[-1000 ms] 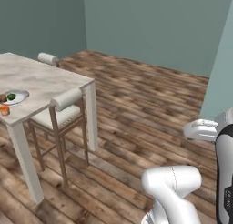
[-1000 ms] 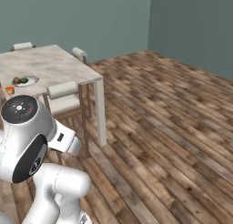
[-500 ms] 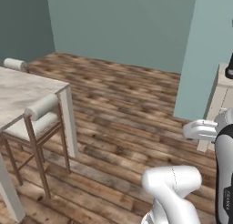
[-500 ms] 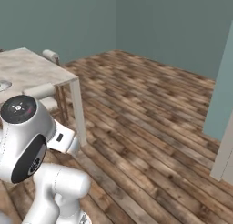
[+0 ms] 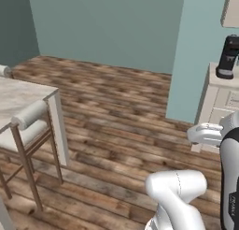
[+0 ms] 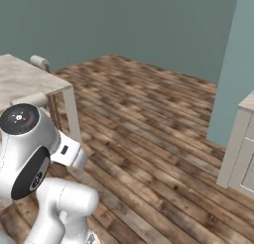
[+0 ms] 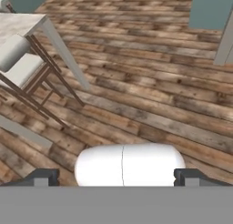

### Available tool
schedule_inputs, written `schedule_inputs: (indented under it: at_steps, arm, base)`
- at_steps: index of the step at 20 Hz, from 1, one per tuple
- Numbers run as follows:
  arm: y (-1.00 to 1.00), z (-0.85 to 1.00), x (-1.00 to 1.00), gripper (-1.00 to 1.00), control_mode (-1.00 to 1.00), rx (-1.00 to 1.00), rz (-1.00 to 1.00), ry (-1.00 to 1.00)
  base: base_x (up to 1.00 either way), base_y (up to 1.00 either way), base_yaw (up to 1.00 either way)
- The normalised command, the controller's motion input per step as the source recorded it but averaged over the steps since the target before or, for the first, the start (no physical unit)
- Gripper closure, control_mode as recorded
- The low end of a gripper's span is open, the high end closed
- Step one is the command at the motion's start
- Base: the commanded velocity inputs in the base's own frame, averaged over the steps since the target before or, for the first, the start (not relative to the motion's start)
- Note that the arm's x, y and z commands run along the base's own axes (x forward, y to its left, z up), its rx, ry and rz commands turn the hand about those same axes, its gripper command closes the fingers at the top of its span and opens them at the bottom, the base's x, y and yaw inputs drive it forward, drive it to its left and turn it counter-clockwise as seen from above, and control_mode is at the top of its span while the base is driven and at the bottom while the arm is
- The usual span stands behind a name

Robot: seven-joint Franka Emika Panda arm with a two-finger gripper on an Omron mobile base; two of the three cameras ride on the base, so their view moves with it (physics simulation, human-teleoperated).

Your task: Pick the avocado and bread from the counter and place them on the plate. Then pick the jam from the cabinet and place it next to the plate. Lastly close the cabinet door.

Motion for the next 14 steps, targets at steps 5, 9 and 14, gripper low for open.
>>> schedule_inputs:
  at_steps: [5,9,14]
  arm:
    - [0.00,0.00,0.00,-1.00,1.00,0.00,0.00,0.00]
    - [0.00,0.00,0.00,-1.00,1.00,0.00,0.00,0.00]
    - [0.00,0.00,0.00,-1.00,1.00,0.00,0.00,0.00]
  base:
    - [-0.05,-0.32,-0.16]
    - [-0.07,-0.37,-0.17]
    - [-0.09,-0.45,-0.20]
